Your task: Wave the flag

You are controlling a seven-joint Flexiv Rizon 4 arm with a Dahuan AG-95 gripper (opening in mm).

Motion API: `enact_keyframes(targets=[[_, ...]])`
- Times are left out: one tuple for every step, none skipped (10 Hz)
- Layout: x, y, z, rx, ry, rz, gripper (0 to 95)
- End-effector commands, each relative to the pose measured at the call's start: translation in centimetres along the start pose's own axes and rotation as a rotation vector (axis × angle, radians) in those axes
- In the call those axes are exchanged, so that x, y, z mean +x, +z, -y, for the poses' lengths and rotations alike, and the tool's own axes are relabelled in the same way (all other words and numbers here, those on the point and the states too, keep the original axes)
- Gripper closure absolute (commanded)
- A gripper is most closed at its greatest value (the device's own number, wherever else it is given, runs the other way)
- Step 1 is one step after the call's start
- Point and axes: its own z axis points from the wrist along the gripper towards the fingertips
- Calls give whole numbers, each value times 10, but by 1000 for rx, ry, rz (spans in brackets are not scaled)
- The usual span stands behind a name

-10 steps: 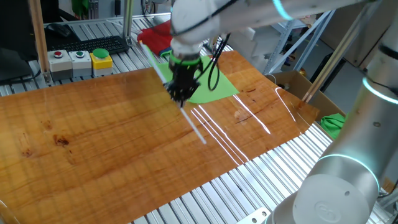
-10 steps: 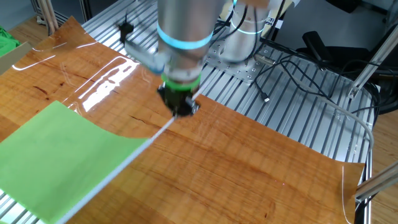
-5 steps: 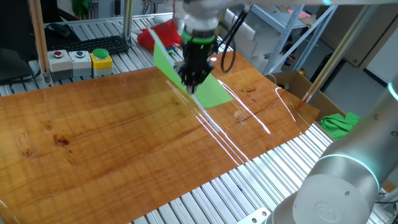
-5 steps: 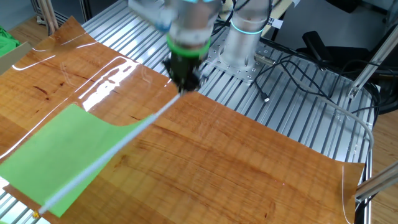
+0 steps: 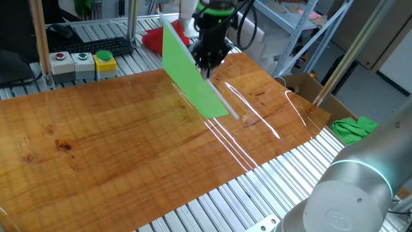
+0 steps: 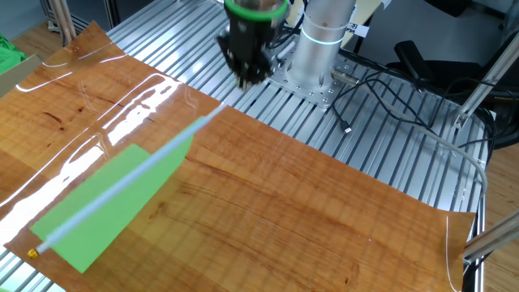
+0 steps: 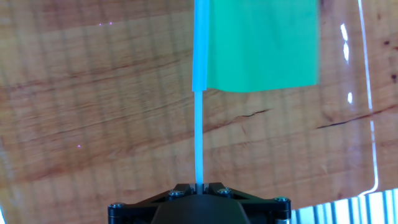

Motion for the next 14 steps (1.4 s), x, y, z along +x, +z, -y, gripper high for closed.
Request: enact_keyframes(targets=[[3,-15,4,-2,-9,0,950],[4,-24,7,-1,-10,0,950],[5,-29,9,2,-12,6,950],[7,-35,13,0,-18,11,950],[8,-36,19,1,-21,19,950],[8,-38,22,-2,-25,17,950],[8,-39,27,18,-39,31,950],[5,-43,37,135,-126,56,950],[3,-47,51,186,-171,71,950],[-1,-50,64,174,-188,73,950],[-7,-47,74,198,-199,88,950],[-12,-45,76,240,-250,70,950],[-15,-44,77,229,-259,64,950],[-18,-43,69,120,-200,49,950]])
